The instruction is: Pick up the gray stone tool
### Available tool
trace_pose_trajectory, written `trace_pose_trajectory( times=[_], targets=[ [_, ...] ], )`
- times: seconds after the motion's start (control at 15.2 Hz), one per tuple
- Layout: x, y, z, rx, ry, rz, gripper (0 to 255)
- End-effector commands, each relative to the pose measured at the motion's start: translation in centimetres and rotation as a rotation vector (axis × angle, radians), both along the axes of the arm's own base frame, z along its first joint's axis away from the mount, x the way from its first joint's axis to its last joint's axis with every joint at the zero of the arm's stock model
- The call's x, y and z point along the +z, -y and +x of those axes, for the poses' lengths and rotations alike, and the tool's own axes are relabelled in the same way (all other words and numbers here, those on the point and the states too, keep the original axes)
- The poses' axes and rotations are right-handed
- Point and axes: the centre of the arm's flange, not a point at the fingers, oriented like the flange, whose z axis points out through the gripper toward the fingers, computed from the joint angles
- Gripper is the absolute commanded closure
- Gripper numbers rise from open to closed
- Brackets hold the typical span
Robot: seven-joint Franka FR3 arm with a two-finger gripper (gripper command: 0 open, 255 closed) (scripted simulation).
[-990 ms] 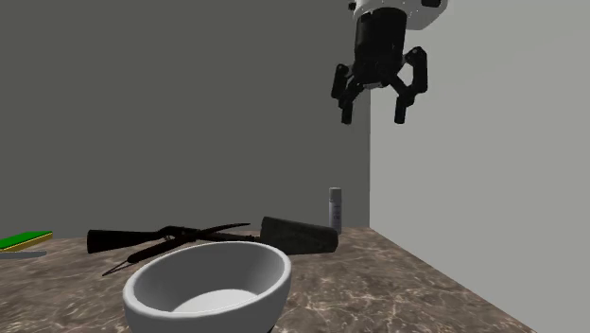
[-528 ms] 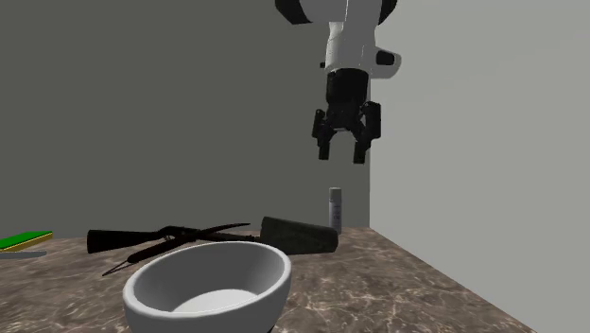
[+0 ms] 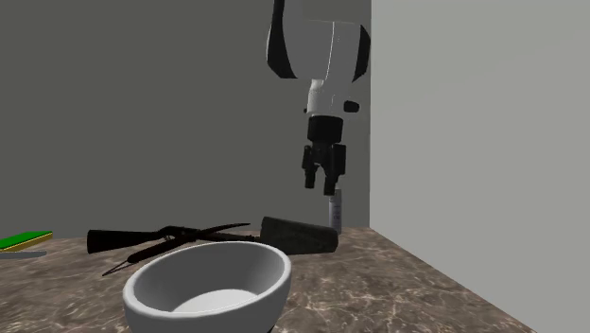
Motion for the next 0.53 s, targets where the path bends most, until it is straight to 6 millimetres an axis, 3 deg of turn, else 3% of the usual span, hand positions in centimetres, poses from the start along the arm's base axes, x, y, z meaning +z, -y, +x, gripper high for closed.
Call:
trace_pose_trajectory(
  times=[0.0, 0.46],
  targets=[
    [-2.1, -1.0, 1.6, -0.060, -0.017, 0.003, 0],
    [-8.8, -4.1, 7.7, -0.251, -0.074, 0.008, 0]
  ],
)
